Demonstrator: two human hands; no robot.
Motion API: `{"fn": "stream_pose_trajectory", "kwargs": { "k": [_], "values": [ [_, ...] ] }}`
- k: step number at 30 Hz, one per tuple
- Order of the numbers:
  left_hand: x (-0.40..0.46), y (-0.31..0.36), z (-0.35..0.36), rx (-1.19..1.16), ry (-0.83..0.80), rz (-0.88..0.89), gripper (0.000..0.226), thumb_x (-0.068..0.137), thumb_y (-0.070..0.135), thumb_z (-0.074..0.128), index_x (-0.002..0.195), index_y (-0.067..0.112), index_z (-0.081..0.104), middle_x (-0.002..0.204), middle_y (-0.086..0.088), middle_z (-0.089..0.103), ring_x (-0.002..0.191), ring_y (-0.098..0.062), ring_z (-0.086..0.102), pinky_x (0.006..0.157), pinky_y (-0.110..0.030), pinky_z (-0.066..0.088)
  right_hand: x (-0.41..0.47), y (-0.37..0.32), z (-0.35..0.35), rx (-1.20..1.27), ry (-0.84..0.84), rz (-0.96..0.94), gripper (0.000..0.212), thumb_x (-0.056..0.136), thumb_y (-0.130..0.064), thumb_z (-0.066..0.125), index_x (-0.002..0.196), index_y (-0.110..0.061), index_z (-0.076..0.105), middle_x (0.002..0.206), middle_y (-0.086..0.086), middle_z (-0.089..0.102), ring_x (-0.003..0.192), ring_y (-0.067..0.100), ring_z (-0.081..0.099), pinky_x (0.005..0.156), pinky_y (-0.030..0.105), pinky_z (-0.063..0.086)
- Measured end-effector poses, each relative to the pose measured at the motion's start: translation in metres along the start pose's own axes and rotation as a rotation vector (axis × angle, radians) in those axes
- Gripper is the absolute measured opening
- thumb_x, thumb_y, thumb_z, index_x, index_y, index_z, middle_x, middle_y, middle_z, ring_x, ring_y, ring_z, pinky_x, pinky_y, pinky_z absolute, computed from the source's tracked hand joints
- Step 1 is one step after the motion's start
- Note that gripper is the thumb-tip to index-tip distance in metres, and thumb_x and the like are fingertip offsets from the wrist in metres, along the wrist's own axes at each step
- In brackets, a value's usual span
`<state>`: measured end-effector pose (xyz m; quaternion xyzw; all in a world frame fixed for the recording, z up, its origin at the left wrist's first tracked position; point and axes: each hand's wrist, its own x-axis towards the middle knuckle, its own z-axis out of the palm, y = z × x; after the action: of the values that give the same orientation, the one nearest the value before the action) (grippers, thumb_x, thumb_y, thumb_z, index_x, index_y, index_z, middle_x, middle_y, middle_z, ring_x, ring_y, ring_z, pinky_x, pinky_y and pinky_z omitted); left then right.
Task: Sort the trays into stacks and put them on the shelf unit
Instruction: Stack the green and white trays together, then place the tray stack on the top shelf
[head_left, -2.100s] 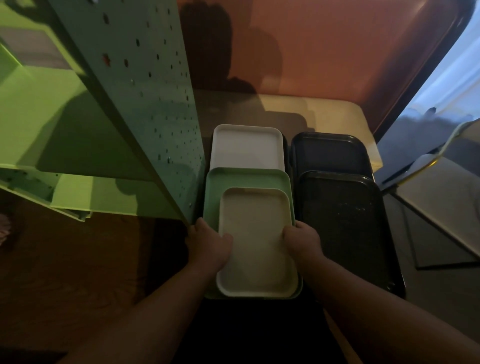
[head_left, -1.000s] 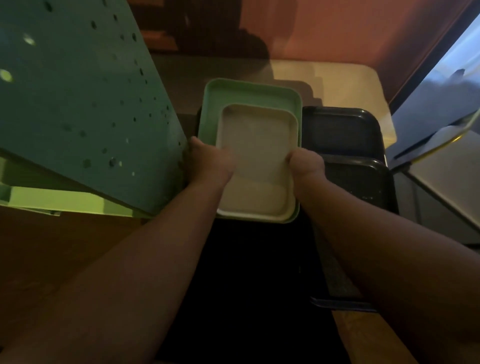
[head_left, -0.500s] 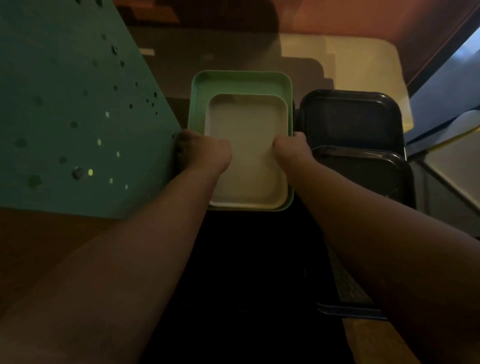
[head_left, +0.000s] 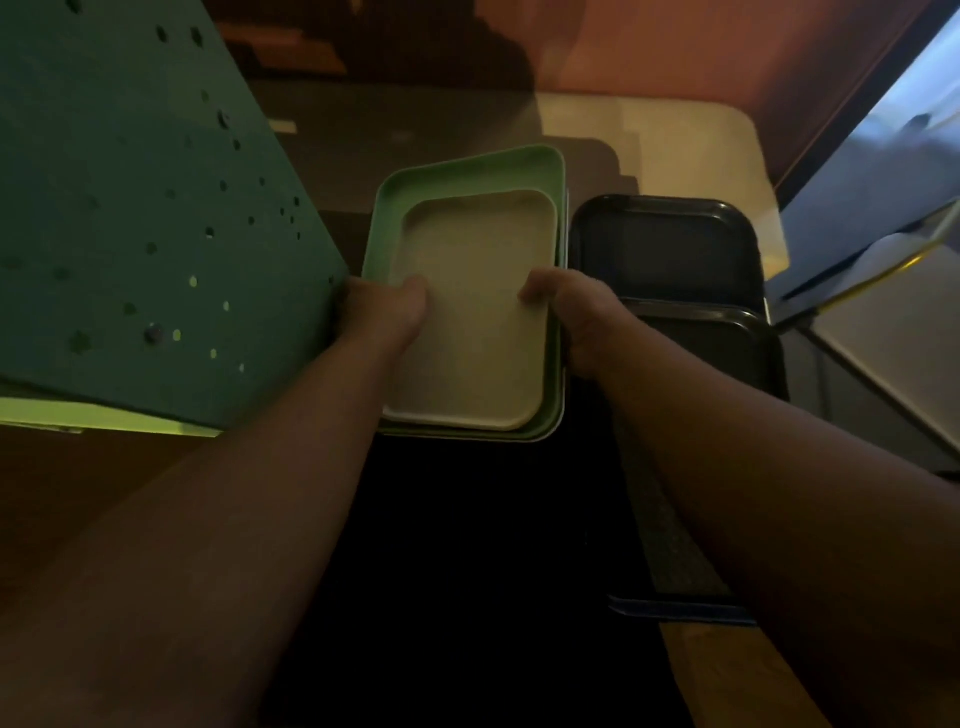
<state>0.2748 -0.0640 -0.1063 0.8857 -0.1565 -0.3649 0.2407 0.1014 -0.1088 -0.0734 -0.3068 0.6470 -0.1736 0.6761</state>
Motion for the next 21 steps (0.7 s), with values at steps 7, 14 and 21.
{"fn": "stream_pose_trajectory", "kwargs": {
  "k": [7, 14, 21],
  "values": [
    [-0.026, -0.019, -0.022, -0.294, -0.314, 0.044, 0.129, 0.033, 0.069, 0.087, 0.139, 0.007, 0.047, 0.129, -0.013, 0.063, 0.106, -0.035, 0.067, 0.091, -0.053, 0.055, -0.040, 0.021, -0.043, 0.131, -0.023, -0.087, 0.011, 0.086, -0.003, 0.058, 0.095, -0.001, 0.064, 0.100, 0.023, 0.068, 0.087, 0.037, 0.066, 0.071, 0.043, 0.057],
    [-0.098, -0.009, -0.023, -0.349, -0.471, 0.109, 0.059, 0.076, 0.038, 0.081, 0.117, 0.000, 0.064, 0.104, -0.017, 0.073, 0.091, -0.035, 0.072, 0.081, -0.048, 0.058, -0.088, 0.010, -0.097, 0.081, -0.002, -0.144, 0.012, 0.086, -0.008, 0.062, 0.098, -0.007, 0.063, 0.107, 0.018, 0.069, 0.093, 0.035, 0.068, 0.066, 0.042, 0.055],
    [-0.178, 0.036, -0.039, -0.354, -0.377, 0.201, 0.065, 0.072, 0.046, 0.080, 0.113, -0.001, 0.061, 0.103, -0.016, 0.069, 0.090, -0.033, 0.069, 0.089, -0.046, 0.054, -0.125, -0.039, -0.141, 0.017, -0.076, -0.261, 0.047, 0.065, -0.017, 0.071, 0.111, -0.008, 0.065, 0.101, 0.017, 0.076, 0.087, 0.037, 0.075, 0.080, 0.051, 0.059]
  ]
}}
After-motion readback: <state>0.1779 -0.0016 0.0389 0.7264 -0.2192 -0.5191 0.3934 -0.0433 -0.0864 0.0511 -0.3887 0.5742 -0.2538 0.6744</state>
